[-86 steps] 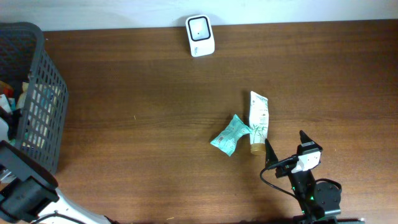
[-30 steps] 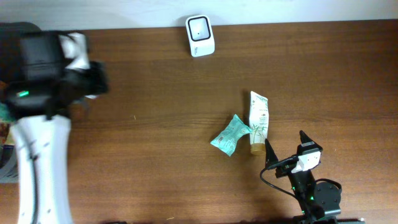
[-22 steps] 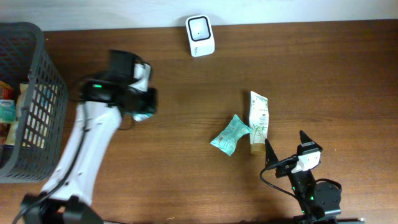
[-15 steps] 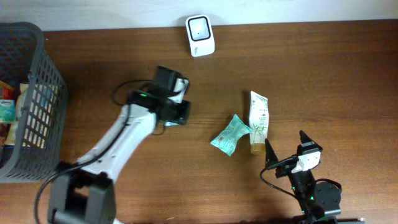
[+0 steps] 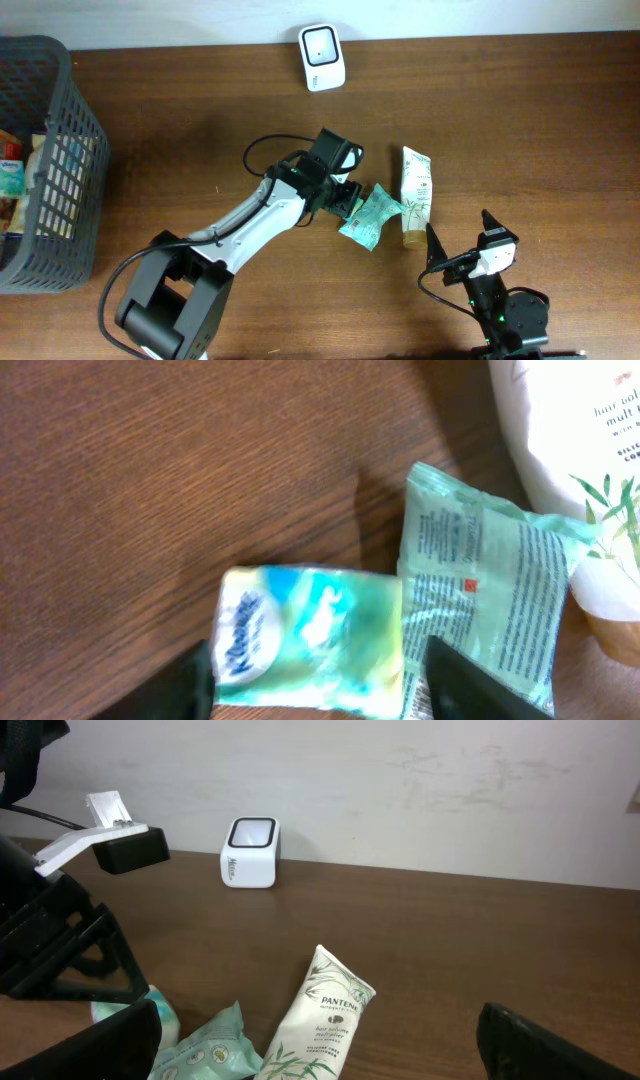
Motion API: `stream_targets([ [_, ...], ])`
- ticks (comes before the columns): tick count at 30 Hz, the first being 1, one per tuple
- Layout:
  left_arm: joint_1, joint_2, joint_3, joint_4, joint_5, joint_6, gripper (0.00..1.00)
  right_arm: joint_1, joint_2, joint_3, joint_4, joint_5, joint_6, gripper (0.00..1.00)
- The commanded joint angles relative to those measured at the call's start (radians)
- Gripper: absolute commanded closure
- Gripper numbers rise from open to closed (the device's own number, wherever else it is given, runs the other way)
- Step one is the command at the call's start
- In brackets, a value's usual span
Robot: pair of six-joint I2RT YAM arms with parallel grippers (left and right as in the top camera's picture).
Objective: Scan the item barcode
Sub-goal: 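Place the small tissue pack on the table left of the wipes, then reach the left gripper into the basket and grasp another small tissue pack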
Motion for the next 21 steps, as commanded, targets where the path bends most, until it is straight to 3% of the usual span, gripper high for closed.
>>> stream_targets([
  [1, 0.031, -0.006, 0.074, -0.028, -0.014, 0.001, 0.3, -0.006, -0.006, -0.005, -0.004, -0.005, 0.004, 0.01],
  [5, 0.12, -0.087, 0.282, -0.191, -0.142, 0.002, 0.22, -0.006, -0.006, -0.005, -0.004, -0.005, 0.004, 0.01],
  [7, 0.189, -0.133, 0.435, -0.303, -0.245, 0.002, 0.11, -0.006, -0.006, -0.005, -0.004, -0.005, 0.004, 0.01],
  [11, 0.352, -0.206, 0.616, -0.41, -0.3, 0.018, 0.09, -0.006, -0.006, -0.005, -0.004, -0.005, 0.004, 0.01],
  [21, 0.851, -0.303, 0.646, -0.418, -0.301, 0.016, 0.11, -0.006, -0.006, -0.005, -0.004, -0.005, 0.004, 0.01],
])
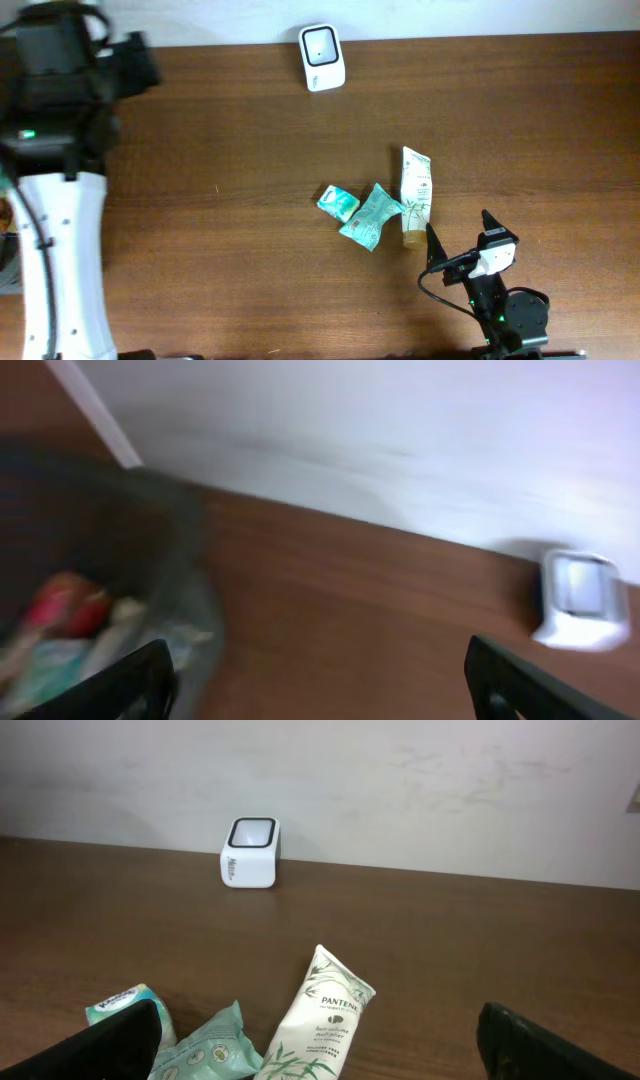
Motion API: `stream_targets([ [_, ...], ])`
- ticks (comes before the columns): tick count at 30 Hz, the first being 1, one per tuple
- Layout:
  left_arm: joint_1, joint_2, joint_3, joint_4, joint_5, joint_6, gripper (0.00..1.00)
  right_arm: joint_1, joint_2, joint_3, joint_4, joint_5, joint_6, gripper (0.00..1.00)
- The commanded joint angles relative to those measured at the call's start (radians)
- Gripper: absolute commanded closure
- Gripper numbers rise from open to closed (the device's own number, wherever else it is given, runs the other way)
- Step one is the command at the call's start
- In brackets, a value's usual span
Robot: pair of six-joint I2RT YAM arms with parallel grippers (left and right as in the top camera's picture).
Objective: Scan the item barcode
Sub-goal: 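Reach the left gripper into the basket and grasp another small tissue pack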
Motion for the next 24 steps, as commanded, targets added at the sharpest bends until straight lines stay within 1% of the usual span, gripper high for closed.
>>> stream_targets([
  [1, 0.161, -0.007, 0.008, -0.005, -0.011, 0.012, 0.12, -0.006, -0.006, -0.005, -0.004, -0.005, 0.003, 0.01],
  [4, 0.269, -0.007, 0.008, -0.005, -0.011, -0.014, 0.13, -0.006, -0.006, -0.005, -0.004, -0.005, 0.004, 0.01],
  [8, 0.376, 0.007, 0.008, 0.004, -0.011, -0.014, 0.12, -0.006, -0.006, -0.005, -0.004, -0.005, 0.003, 0.01],
  [11, 0.47, 0.078, 0.007, 0.025, -0.011, -0.001, 0.11, -0.006, -0.006, -0.005, -0.004, -0.005, 0.003, 0.01],
  [13, 0.501, 0.144, 0.007, 0.048, -0.008, 0.077, 0.11, -0.006, -0.006, -0.005, -0.004, -0.005, 0.003, 0.01],
  [15, 0.515, 0.197, 0.007, 0.051, -0.008, 0.125, 0.11, -0.006, -0.006, -0.005, -0.004, -0.005, 0.003, 0.01],
  [17, 0.531, 0.277, 0.007, 0.055, -0.009, 0.207, 0.12, -0.006, -0.006, -0.005, -0.004, -0.005, 0.003, 0.01],
  [20, 0.536, 0.357, 0.007, 0.064, -0.012, 0.329, 0.15, -0.006, -0.006, -0.005, -0.004, -0.005, 0.004, 0.01],
  [24, 0.539, 0.437, 0.007, 0.09, -0.012, 0.452, 0.15, -0.006, -0.006, -0.005, -0.004, -0.005, 0.003, 0.01],
])
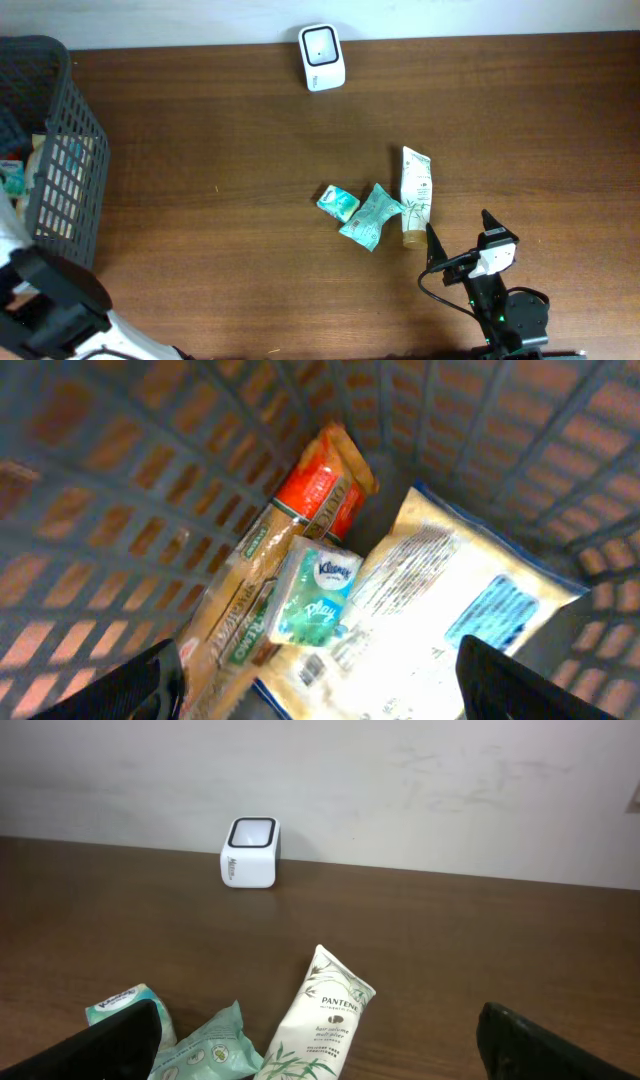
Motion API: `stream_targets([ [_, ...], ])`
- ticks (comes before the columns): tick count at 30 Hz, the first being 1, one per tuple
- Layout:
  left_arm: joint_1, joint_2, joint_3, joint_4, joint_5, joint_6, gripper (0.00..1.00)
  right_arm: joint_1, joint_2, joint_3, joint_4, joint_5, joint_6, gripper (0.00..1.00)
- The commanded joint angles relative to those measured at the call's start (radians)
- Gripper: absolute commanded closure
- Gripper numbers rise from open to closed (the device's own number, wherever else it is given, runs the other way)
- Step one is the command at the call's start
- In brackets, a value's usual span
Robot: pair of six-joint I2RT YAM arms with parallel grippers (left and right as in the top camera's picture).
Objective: Scan the item barcode
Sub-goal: 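Reach the left gripper into the basket and grasp another small tissue pack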
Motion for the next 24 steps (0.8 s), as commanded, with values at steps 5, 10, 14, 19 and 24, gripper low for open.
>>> stream_targets([
  [5, 0.03, 0.097, 0.007, 0.056, -0.006, 0.162, 0.16, -0.006, -0.006, -0.005, -0.004, -0.005, 0.004, 0.01],
  [10, 0.043, 0.117, 0.007, 0.075, -0.005, 0.294, 0.16, -0.006, -0.006, -0.005, -0.004, -0.005, 0.004, 0.01],
  [14, 0.049, 0.145, 0.007, 0.082, -0.005, 0.396, 0.22, -0.006, -0.006, -0.005, -0.004, -0.005, 0.004, 0.01],
  [19, 0.063, 0.206, 0.007, 0.091, -0.006, 0.397, 0.31, -0.006, -0.006, -0.005, -0.004, -0.005, 0.004, 0.01],
  [24, 0.062, 0.248, 0.007, 0.144, -0.005, 0.396, 0.33, -0.006, -0.006, -0.005, -0.004, -0.005, 0.004, 0.01],
])
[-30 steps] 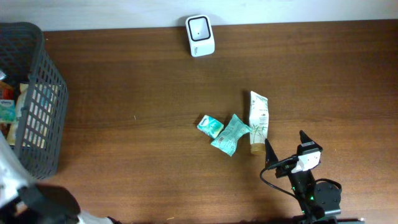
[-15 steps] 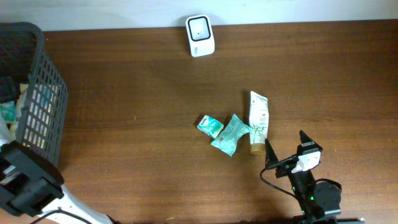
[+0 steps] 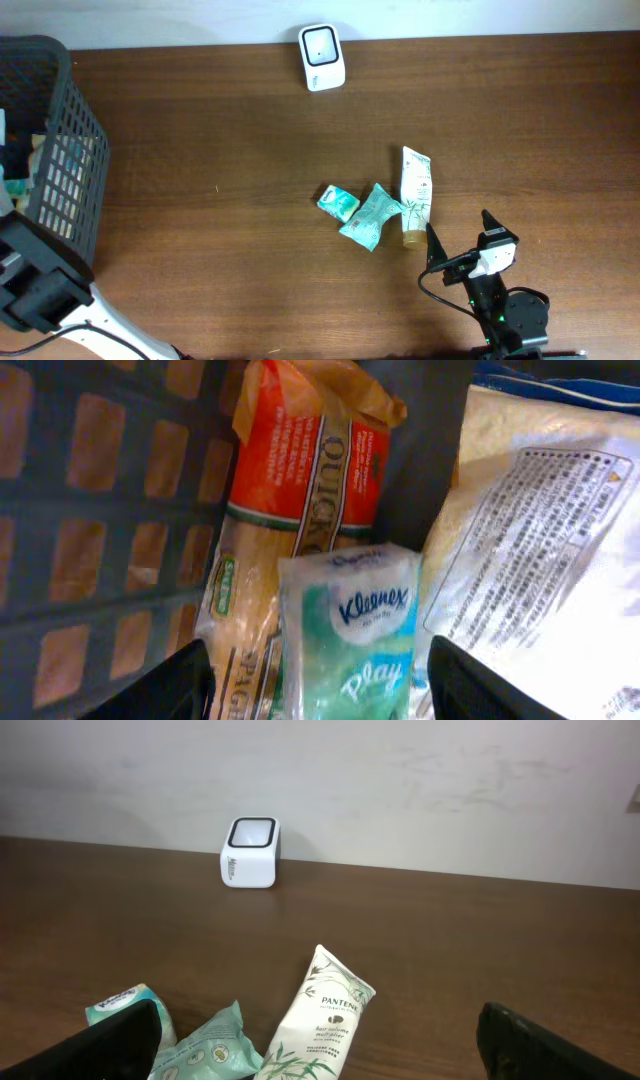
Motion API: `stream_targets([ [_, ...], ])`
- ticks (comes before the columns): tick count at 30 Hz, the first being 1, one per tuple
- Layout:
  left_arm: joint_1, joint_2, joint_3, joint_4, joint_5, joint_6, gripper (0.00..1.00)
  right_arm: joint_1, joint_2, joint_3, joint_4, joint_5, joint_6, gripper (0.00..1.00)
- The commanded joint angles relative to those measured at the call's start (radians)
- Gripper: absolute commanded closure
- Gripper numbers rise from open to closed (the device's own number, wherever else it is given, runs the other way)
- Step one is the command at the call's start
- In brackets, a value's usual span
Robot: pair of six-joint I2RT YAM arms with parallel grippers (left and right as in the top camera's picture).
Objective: Scan the item barcode
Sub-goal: 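Reach the left gripper into the basket and grasp another small tissue pack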
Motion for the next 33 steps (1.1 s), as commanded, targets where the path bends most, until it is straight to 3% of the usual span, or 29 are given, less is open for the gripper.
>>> stream_targets([
  [1, 0.005, 0.043, 0.007, 0.024, -0.003, 0.017, 0.34, -0.006, -0.006, -0.005, -0.004, -0.005, 0.003, 0.01],
  [9, 0.005, 0.105, 0.006, 0.016, -0.004, 0.016, 0.65, -0.006, -0.006, -0.005, -0.004, -0.005, 0.003, 0.01],
  [13, 0.005, 0.108, 0.006, 0.017, -0.005, 0.013, 1.0, -0.006, -0.006, -0.005, -0.004, -0.005, 0.003, 0.01],
  [20, -0.022, 0.032, 0.011, -0.006, -0.005, -0.083, 1.0, -0.006, -0.006, -0.005, -0.004, -0.005, 0.003, 0.01],
  [29, -0.102, -0.434, 0.015, -0.018, -0.003, -0.469, 1.0, -0.006, -0.006, -0.005, -0.004, -0.005, 0.004, 0.01],
  [33, -0.208, -0.641, 0.015, -0.129, 0.185, -0.533, 1.0, -0.006, -0.006, -0.005, -0.004, -0.005, 0.003, 0.01],
])
